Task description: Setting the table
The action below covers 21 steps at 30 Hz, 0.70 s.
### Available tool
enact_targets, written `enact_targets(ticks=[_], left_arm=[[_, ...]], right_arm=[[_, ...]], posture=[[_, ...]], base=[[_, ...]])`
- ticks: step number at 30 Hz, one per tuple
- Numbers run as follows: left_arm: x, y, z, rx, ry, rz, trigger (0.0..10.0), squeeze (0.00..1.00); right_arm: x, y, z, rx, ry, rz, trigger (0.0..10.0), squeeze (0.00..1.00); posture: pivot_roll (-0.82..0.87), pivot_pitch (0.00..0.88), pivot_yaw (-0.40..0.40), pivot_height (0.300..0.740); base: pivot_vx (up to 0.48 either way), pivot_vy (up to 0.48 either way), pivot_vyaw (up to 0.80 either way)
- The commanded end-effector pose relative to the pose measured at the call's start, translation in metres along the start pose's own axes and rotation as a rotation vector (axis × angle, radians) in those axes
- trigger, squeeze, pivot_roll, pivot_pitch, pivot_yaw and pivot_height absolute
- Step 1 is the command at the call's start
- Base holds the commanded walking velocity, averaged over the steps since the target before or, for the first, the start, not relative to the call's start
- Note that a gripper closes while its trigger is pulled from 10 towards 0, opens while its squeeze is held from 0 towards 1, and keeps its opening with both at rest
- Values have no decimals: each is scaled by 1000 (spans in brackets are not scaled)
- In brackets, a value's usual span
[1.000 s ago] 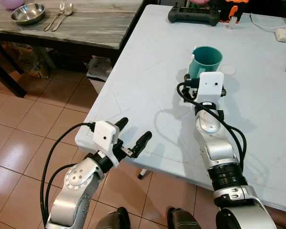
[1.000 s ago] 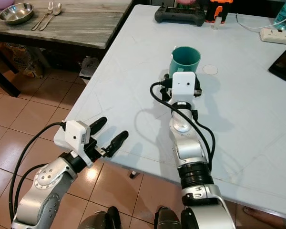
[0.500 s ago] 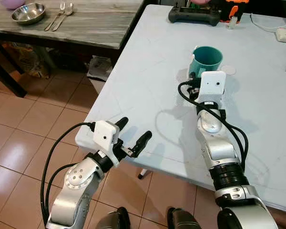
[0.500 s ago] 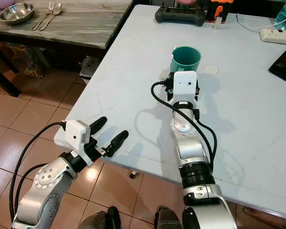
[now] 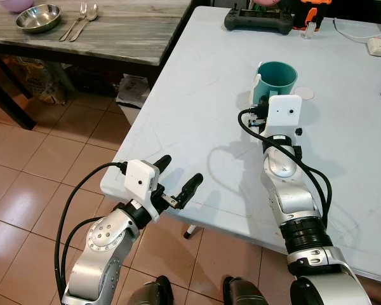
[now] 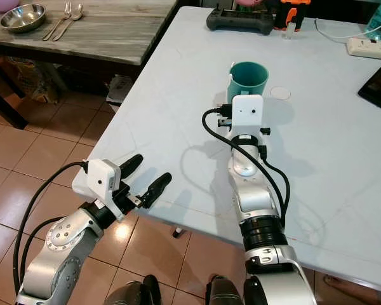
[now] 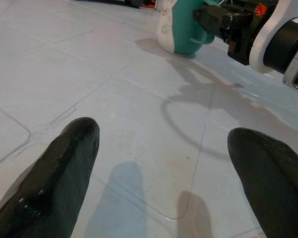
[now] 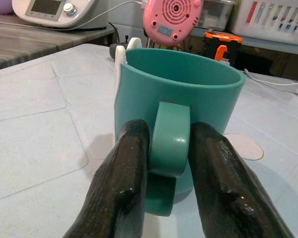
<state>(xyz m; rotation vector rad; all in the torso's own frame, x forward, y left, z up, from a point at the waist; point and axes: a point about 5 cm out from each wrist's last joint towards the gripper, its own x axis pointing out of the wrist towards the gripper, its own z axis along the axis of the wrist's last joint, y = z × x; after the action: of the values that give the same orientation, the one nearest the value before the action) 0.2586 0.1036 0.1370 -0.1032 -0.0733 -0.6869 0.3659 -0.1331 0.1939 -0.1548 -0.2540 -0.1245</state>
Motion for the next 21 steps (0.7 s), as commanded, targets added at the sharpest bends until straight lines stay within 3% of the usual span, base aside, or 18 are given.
enact_targets(ticks=[1,10,18,19,20,21], left_arm=[[-2,2,-3,-5,12,8,10000,0],[0,4,-2,2,7,17,10000,0],[9,32,6,37,-3,222,10000,0],[9,34,7,30,-9,231,10000,0],[9,36,7,24,-13,236,10000,0],[10,37,8,20,-20,237,10000,0]], right_arm=[[1,0,1,2,-6,-8,0,0],[1,-4,0,6,-4,-14,0,0],[-9,-22,-5,43,21,-50,0,0],[-12,-25,-4,47,15,-49,4000,0],[-14,-26,-4,49,10,-48,4000,0],[-17,-28,-4,50,6,-49,9412,0]], posture=[[-185,236,60,740],[-185,231,60,740],[-187,195,50,740],[-187,195,50,740],[-187,195,50,740],[-193,184,47,740]], base=[[0,0,0],[0,0,0],[0,0,0],[0,0,0],[0,0,0],[0,0,0]])
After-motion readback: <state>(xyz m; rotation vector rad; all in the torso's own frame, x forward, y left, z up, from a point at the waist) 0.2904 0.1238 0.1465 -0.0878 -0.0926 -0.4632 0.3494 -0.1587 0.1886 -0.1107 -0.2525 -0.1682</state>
